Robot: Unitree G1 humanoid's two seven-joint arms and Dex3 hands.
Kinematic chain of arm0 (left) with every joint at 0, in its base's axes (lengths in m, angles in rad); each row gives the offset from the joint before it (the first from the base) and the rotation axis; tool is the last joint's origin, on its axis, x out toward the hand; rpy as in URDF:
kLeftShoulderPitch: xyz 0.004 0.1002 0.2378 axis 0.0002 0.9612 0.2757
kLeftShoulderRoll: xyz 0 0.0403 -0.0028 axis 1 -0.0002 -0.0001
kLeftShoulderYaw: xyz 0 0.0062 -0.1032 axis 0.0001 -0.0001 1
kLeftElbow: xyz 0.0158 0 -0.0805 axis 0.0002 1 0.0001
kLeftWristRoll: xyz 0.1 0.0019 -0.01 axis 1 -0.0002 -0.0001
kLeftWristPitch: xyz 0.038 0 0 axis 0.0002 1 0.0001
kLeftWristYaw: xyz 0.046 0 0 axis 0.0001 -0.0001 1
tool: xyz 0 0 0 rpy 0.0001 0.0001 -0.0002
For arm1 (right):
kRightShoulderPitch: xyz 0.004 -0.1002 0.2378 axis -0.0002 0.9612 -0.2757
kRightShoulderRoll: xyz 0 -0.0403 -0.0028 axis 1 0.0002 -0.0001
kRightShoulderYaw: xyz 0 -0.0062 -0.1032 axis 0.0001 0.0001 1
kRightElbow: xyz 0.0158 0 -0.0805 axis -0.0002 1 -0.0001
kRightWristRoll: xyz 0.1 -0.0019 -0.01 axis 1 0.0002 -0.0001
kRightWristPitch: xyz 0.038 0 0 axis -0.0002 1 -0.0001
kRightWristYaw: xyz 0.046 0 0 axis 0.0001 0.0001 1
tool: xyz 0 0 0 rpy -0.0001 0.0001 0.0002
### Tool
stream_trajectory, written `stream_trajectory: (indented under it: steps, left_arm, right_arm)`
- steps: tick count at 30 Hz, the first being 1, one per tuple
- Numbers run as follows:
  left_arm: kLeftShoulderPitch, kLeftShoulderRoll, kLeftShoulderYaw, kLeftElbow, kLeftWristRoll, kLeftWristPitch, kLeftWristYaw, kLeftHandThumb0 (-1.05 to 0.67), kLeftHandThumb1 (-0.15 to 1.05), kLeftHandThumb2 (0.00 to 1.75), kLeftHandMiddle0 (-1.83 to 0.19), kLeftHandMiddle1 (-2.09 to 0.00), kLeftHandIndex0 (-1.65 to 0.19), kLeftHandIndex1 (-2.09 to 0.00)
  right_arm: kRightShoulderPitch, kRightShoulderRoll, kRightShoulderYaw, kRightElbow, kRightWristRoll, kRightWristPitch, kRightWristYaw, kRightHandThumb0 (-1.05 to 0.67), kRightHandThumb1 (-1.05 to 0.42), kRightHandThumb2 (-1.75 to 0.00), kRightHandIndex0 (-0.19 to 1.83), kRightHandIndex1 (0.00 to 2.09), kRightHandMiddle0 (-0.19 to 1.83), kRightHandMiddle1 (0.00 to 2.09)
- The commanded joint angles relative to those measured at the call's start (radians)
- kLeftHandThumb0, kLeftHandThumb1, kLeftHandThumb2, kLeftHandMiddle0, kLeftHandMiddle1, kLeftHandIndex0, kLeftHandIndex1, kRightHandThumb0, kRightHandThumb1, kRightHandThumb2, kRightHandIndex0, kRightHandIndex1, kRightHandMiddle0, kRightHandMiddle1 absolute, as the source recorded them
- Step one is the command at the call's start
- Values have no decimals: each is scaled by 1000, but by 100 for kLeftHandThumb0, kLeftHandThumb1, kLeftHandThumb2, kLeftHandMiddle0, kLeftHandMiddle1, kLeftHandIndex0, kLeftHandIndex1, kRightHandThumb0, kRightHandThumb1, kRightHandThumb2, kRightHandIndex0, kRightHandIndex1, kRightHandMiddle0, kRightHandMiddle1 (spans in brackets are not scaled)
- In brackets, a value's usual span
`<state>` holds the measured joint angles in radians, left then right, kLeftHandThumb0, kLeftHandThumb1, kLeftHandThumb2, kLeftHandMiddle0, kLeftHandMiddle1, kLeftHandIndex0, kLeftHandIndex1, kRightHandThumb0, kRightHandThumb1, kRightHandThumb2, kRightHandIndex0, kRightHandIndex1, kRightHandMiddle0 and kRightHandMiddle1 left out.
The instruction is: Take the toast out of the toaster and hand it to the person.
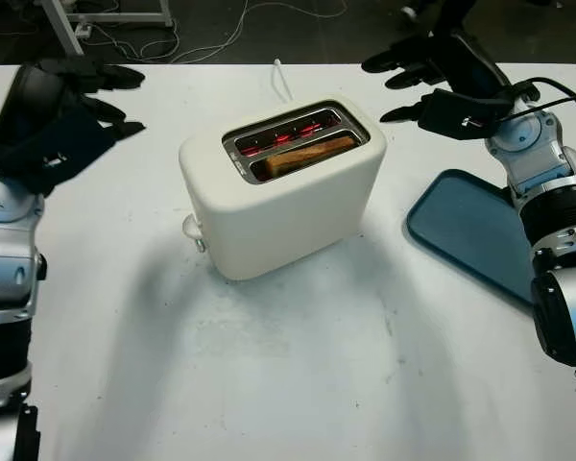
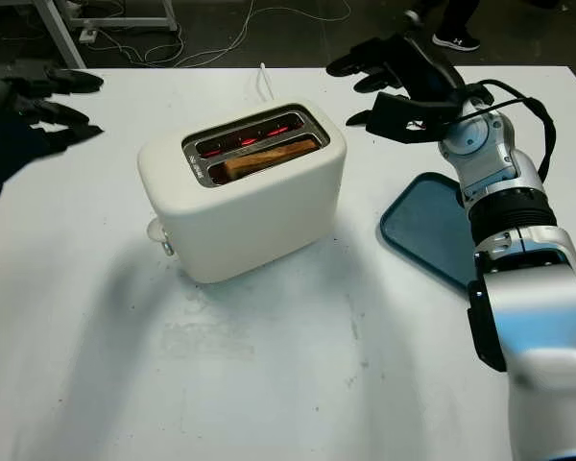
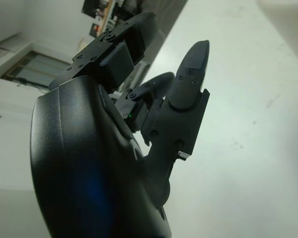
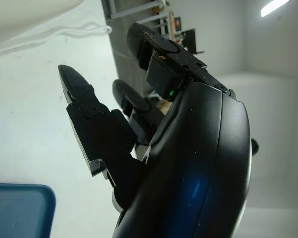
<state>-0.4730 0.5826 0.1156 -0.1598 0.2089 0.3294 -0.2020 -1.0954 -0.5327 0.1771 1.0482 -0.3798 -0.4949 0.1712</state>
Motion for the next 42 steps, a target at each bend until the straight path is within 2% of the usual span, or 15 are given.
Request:
stream_trajectory:
  steps: [1,17,26,38,42]
  left_arm:
    - [-4,-5,-9,-24,14,13,2,-23,84,1,-73,-59,-80,-16]
    - [3,-28,-10,-48,10,11,4,-27,85,1,-72,-69,-82,-16]
    - [-4,-28,-4,-22,3,-27,5,-21,85,0,-71,-74,-83,-16]
    - [15,-30,11,-50,5,-4,8,-13,86,1,-67,-77,-84,-16]
    - [27,-29,22,-47,4,-8,8,-13,86,1,-66,-77,-84,-15]
  right_arm:
    - [8,4,4,5,-1,-21,-9,-14,-65,0,92,2,83,1]
    - [15,-7,12,23,5,-63,2,-18,-64,0,94,2,85,1]
    - [23,-17,4,12,15,-90,10,-20,-65,0,94,2,85,1]
    - [50,-22,-20,-33,26,-95,-3,-21,-69,-1,100,4,88,2]
    - [66,-27,-28,-59,28,-86,-13,-15,-69,0,104,5,91,2]
